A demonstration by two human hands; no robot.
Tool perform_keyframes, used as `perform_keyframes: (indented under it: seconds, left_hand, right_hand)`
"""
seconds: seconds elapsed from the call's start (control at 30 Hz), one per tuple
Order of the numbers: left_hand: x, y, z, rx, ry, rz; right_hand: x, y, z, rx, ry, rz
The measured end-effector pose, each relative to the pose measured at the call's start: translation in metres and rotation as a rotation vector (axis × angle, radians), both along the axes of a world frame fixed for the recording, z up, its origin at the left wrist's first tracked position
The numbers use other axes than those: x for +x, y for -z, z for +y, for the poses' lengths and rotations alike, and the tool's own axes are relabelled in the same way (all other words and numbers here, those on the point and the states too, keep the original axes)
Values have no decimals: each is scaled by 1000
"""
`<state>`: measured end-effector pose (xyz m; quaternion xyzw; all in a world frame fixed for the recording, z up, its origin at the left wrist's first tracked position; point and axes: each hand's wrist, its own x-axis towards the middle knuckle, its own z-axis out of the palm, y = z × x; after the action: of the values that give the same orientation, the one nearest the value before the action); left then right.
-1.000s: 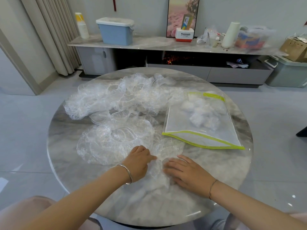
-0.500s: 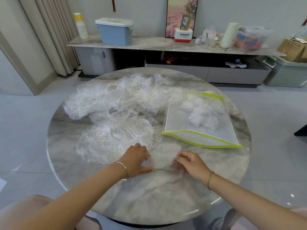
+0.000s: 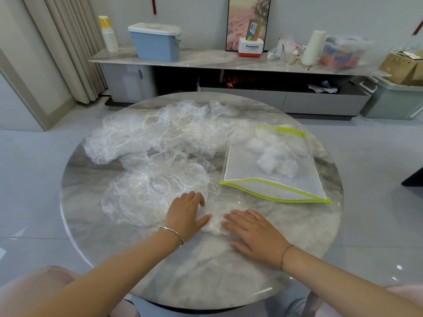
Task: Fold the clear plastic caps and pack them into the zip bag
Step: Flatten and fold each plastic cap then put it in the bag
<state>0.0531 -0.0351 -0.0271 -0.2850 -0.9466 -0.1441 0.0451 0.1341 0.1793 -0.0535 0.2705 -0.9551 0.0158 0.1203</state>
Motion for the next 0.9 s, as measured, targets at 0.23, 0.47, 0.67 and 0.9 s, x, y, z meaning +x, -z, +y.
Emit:
perform_keyframes:
  seconds: [0.23, 0.47, 0.67, 0.9]
  left_hand:
    - [-3, 7, -9, -58, 620, 338]
    - [2, 15, -7, -156, 520, 113]
    - [-1, 14, -4, -48, 416, 18]
    - [-4, 15, -3, 88, 277, -8]
  right_hand:
    - [1, -5, 0, -87, 93, -90]
    - [-2, -9, -6, -66, -3, 61]
    - [-5, -6, -3, -210, 94, -8]
    - [-5, -18, 0, -860, 394, -426]
